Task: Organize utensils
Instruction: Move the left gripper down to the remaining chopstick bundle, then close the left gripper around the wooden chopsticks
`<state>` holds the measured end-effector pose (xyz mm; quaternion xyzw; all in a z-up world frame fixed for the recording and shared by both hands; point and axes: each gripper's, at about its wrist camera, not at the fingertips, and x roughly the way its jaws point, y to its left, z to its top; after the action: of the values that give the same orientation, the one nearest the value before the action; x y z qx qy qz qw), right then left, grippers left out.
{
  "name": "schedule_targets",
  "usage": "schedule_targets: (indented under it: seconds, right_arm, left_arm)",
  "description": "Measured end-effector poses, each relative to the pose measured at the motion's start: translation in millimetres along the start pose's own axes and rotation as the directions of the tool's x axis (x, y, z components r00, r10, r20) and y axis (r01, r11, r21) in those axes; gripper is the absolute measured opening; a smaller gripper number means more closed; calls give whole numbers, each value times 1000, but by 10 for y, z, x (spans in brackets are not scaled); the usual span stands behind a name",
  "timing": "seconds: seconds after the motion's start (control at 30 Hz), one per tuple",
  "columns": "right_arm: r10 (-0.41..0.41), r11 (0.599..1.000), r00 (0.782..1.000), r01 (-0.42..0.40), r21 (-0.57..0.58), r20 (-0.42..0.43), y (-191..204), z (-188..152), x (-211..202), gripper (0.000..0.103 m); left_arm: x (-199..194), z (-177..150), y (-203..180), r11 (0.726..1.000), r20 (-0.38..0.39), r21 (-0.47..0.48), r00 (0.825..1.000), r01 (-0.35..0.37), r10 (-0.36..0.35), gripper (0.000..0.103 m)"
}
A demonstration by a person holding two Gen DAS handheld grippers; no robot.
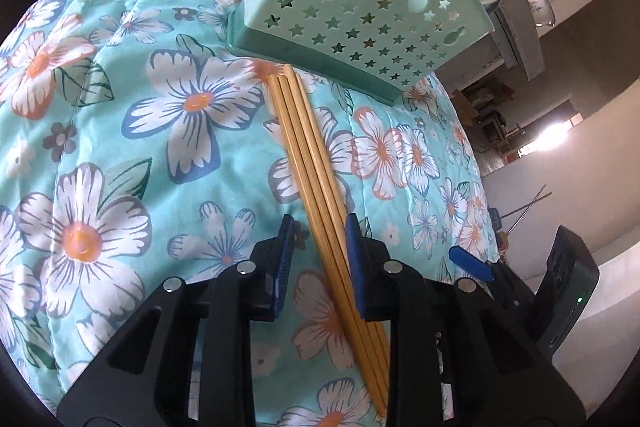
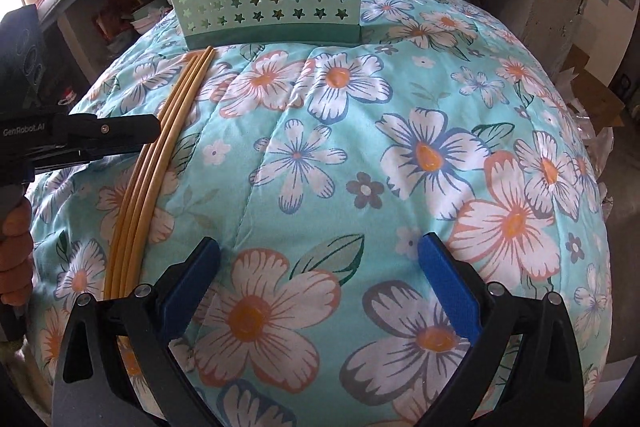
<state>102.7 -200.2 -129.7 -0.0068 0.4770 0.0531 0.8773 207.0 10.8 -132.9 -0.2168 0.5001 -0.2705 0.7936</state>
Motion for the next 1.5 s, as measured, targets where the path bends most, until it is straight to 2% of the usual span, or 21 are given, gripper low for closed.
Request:
schedule_targets:
  seconds: [0.33, 0.67, 1.0, 1.3, 1.5]
  right_arm:
    - [14, 1000, 1000, -14, 12, 26, -11, -14, -17, 97]
    - [27, 999, 999, -28, 23, 37, -23, -19, -30, 97]
    - [27, 999, 999, -28, 26, 36, -20, -13, -25, 97]
    - [23, 999, 999, -24, 24, 37, -26, -10, -20, 97]
    - [23, 999, 999, -24, 25, 39, -26, -10, -20, 97]
  left_arm:
    - [86, 69, 266, 976, 7, -177, 992, 129, -129, 9]
    - [72, 1, 374, 946, 12, -257, 980, 197, -201, 8]
    - [63, 3, 394, 950, 14, -246, 981, 192, -194, 5]
    - [97, 119, 453, 939, 4, -281, 979, 199, -206, 8]
    - [101, 131, 523, 923, 28, -307, 971, 234, -236, 7]
